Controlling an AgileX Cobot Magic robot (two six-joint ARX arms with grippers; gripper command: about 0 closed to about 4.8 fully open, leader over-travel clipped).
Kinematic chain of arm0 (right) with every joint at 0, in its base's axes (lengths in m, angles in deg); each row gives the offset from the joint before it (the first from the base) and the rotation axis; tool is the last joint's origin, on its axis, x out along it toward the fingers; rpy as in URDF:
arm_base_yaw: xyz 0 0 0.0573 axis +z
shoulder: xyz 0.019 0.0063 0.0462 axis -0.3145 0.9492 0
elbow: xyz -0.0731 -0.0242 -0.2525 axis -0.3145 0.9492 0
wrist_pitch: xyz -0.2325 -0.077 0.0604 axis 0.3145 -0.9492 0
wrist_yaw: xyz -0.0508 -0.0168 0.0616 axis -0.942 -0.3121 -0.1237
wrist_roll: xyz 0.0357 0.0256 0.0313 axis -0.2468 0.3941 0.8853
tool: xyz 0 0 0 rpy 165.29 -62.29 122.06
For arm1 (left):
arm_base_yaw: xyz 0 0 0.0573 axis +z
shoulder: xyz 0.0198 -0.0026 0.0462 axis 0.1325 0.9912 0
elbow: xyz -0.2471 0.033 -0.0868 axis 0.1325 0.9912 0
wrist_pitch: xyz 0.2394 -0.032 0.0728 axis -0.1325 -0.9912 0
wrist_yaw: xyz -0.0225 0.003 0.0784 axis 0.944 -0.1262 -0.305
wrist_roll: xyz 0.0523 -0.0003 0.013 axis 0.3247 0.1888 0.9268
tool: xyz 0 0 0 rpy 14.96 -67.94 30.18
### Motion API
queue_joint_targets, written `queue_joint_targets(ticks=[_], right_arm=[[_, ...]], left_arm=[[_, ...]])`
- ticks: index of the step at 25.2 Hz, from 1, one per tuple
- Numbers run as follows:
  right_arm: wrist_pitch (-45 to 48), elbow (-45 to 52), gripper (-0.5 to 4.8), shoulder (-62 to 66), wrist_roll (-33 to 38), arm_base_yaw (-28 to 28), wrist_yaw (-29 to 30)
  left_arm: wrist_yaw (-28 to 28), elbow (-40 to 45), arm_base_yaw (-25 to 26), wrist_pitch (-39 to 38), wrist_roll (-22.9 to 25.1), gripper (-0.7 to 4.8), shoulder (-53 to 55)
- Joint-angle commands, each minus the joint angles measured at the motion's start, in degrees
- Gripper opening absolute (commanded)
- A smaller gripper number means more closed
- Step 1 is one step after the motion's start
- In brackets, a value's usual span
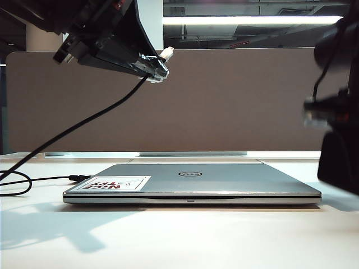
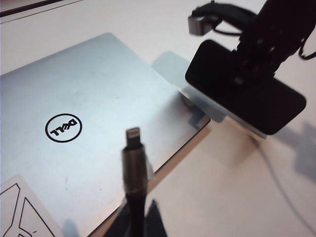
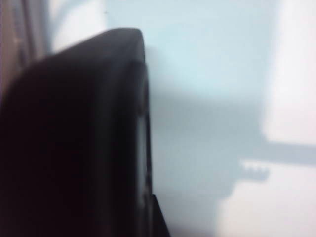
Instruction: Pick up the charging cable and the phone, plug the charging cable into the charging port on the phone, and finally place them back on the table.
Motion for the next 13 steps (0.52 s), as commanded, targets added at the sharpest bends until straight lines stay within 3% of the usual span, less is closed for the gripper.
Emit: queue_joint_targets(ticks=[1,3,9,13], right_arm=[[2.38,-2.27,-0.02,-4.63,0.0,0.04,5.75],[8.02,-2.58,-0.02,-8.55,1.66,0.04,13.16],[19.63,-2.56,-0.02,-11.47,6.82,0.04,24.79],[28.46,-2.47,-0.02,-11.19,9.6,0.04,31.04]], left_arm=[[0.22,-0.02,-0.11,0.48,-0.2,-0.08,-0.02],[0.22,-0.02,-0.11,0.48,-1.53,-0.08,0.07],[0.22,0.24,-0.17,0.5,-2.05,-0.08,0.17],[0.22,3.74,-0.17,1.05,-8.17,-0.08,0.17]])
